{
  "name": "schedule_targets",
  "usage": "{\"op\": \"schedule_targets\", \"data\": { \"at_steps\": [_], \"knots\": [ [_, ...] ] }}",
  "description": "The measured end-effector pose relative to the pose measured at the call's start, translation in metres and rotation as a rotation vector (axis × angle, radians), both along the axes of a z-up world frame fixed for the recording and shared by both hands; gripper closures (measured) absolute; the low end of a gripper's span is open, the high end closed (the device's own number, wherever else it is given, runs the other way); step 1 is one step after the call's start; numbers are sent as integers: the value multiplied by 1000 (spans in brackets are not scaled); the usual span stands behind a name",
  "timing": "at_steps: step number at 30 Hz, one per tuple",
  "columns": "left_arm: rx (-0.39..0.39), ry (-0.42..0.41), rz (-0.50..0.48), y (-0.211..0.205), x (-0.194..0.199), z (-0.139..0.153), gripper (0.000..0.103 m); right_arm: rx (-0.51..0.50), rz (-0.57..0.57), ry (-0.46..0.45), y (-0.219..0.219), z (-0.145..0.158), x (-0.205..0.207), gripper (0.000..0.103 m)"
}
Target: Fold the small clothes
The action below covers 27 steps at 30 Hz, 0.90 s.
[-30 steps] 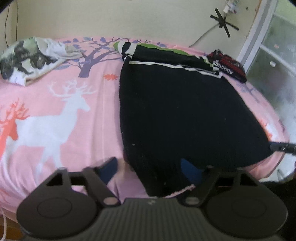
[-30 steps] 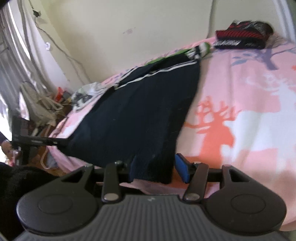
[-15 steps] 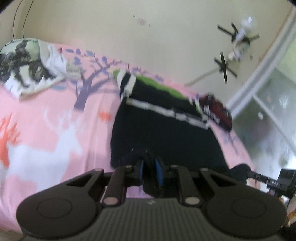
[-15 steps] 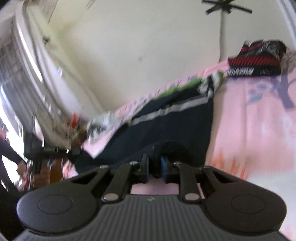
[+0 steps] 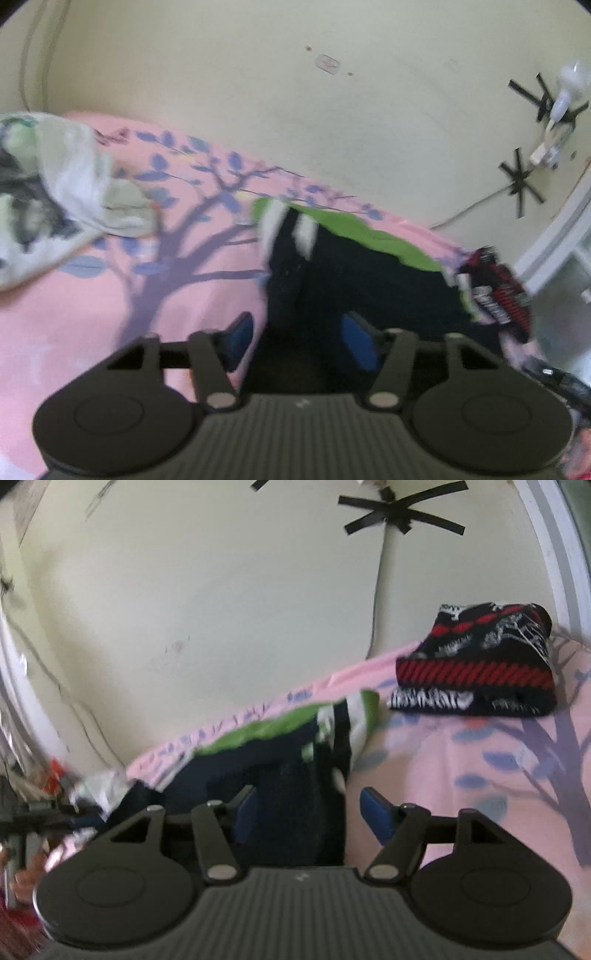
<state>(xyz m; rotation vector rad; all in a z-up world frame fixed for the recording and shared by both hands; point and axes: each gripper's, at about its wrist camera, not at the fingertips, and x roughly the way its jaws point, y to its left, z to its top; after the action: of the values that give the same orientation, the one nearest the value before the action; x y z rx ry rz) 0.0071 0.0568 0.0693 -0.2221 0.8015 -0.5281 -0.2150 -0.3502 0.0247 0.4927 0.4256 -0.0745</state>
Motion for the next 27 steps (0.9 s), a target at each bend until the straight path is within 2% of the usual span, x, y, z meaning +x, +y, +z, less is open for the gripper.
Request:
{"op": "schedule_targets", "data": {
  "at_steps": [2,3,4,5,6,7,11,15,18,19,20,21,23,25,26,27],
  "knots": [
    [31,26,-1,3,2,-10,48,-57,-2,38,9,-8,-1,38],
    [34,44,-6,3,4,-13,52,-68,2,57,12,-12,0,39],
    [43,59,-12,3,6,-17,53,-67,18,80,15,-17,2,57],
    [61,70,-21,-1,6,-21,61,-67,30,89,16,-21,0,95],
    [80,70,-30,-4,4,-22,82,-80,31,90,20,-23,-2,98],
    [106,72,-44,-7,1,-24,92,-107,26,84,25,-22,-5,99],
    [162,71,-64,-3,-15,-20,96,-111,18,88,27,-11,-29,102],
    [184,116,-89,4,-25,-22,93,-86,42,142,31,-21,-48,103],
    [215,87,-90,-1,-27,-21,88,-91,38,125,29,-20,-50,99],
    [210,84,-85,-1,-26,-18,87,-103,19,122,27,-17,-49,81],
    [201,75,-73,0,-25,-14,80,-126,-5,112,24,-12,-48,52],
    [195,53,-50,1,-24,-8,72,-149,-34,83,22,-5,-49,46],
    [166,-13,-20,0,-22,8,71,-184,-71,32,20,9,-46,46],
    [120,-60,-32,-9,-18,22,70,-195,-69,1,20,21,-32,46],
    [99,-83,-46,-16,-15,26,65,-211,-65,-12,25,25,-22,46],
    [83,-110,-64,-24,-12,28,56,-230,-58,-23,31,27,-10,45]
  ]
}}
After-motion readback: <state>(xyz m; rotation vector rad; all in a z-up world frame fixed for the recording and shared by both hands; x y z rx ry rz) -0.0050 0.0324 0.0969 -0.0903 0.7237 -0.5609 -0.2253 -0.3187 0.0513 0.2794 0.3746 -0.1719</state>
